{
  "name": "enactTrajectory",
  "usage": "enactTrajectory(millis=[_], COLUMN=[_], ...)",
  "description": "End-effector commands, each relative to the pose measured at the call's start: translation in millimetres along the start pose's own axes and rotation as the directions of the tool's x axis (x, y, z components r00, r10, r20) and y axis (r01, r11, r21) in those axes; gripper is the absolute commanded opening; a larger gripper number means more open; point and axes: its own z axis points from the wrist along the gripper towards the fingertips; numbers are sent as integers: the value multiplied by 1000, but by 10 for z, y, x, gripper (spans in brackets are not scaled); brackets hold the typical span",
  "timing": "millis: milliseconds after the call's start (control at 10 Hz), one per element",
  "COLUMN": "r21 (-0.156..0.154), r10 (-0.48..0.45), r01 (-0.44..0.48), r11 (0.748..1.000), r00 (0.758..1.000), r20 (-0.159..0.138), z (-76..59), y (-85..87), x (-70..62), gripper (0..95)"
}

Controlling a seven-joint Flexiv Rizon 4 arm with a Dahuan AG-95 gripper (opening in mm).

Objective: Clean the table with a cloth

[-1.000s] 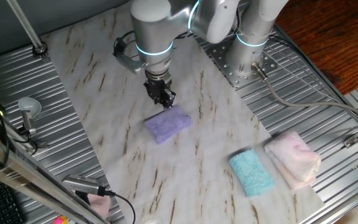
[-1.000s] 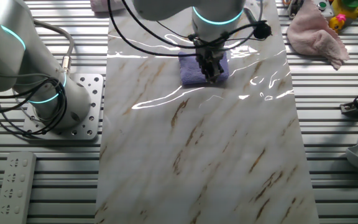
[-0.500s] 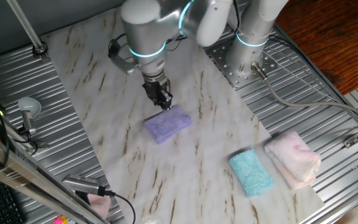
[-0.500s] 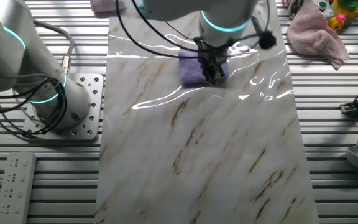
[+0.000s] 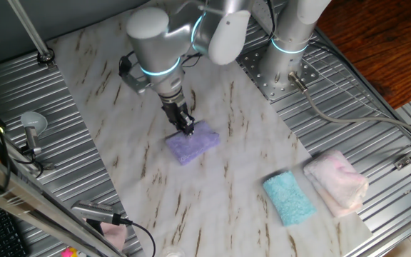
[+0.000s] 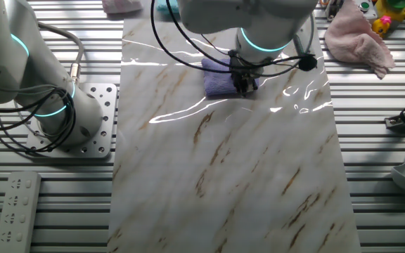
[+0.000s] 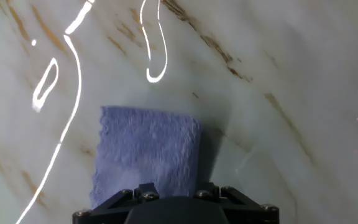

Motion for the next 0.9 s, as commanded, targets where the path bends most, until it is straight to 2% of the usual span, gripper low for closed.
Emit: enactTrajectory(millis=[100,300,500,900], r21=[-7,-14,-2,31], r10=[-2,-17,-52,-176], r01=[2,17,52,175], r11=[1000,1000,999,984], r00=[1000,1000,998,984], r20=[2,14,25,39], z=[38,87,130,105], y=[13,9,2,-26], x=[2,-4,-9,13], gripper=[380,380,0,0])
